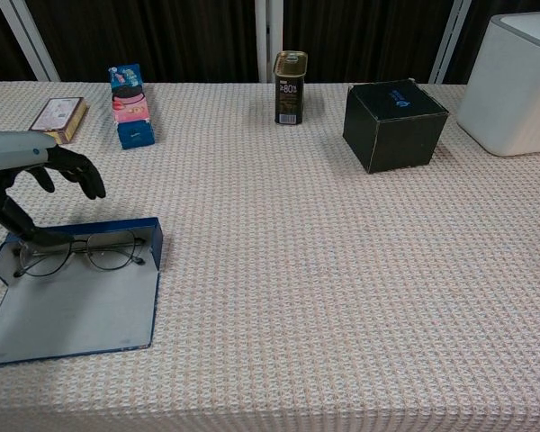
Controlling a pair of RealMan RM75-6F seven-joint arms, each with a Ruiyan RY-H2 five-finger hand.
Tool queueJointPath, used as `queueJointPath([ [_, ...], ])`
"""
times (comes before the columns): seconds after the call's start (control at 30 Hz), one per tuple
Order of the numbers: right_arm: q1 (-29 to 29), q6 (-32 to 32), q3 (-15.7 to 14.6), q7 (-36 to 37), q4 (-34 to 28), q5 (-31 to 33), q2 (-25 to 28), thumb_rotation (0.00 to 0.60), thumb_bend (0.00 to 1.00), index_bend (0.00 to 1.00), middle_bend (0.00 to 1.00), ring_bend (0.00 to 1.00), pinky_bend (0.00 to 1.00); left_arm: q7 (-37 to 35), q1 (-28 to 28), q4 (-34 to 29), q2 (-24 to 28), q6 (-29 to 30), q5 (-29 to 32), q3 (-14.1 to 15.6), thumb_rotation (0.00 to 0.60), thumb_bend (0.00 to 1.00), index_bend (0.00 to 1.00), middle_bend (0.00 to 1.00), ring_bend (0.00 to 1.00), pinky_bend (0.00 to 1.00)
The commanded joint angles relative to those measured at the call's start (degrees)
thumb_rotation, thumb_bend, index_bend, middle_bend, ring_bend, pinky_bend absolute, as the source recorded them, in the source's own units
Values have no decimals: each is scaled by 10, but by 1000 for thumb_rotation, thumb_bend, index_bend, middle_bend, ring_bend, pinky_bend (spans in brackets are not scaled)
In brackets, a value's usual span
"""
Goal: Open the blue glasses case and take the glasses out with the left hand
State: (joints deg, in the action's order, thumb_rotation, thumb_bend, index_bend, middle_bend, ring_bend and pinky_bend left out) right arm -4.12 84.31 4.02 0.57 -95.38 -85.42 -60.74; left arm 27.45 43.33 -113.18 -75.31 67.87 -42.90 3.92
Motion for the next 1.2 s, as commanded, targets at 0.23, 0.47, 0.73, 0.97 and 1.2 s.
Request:
queueJointPath([
  [0.23, 0, -5, -1, 2, 2, 5, 0, 600, 317, 0, 0, 0, 0, -7, -26, 26, -29, 6, -31, -13, 600, 310, 216, 351, 131, 223],
  [0.47, -2, -10, -1, 5, 5, 8, -2, 600, 317, 0, 0, 0, 0, -4, -34, 32, -37, -2, -38, -23, 600, 310, 208, 357, 131, 223],
  [0.73, -1, -11, -1, 9, 8, 12, -3, 600, 317, 0, 0, 0, 0, -9, -42, 52, -52, -18, -47, -30, 600, 310, 208, 358, 131, 223],
  [0.97, 0, -11, -1, 10, 10, 13, -3, 600, 318, 0, 0, 0, 0, -6, -48, 60, -55, -25, -53, -35, 600, 333, 207, 388, 131, 223],
  [1.2, -2, -15, -1, 9, 11, 14, -4, 600, 318, 0, 0, 0, 0, -3, -52, 64, -55, -34, -56, -37, 600, 338, 207, 401, 136, 223],
])
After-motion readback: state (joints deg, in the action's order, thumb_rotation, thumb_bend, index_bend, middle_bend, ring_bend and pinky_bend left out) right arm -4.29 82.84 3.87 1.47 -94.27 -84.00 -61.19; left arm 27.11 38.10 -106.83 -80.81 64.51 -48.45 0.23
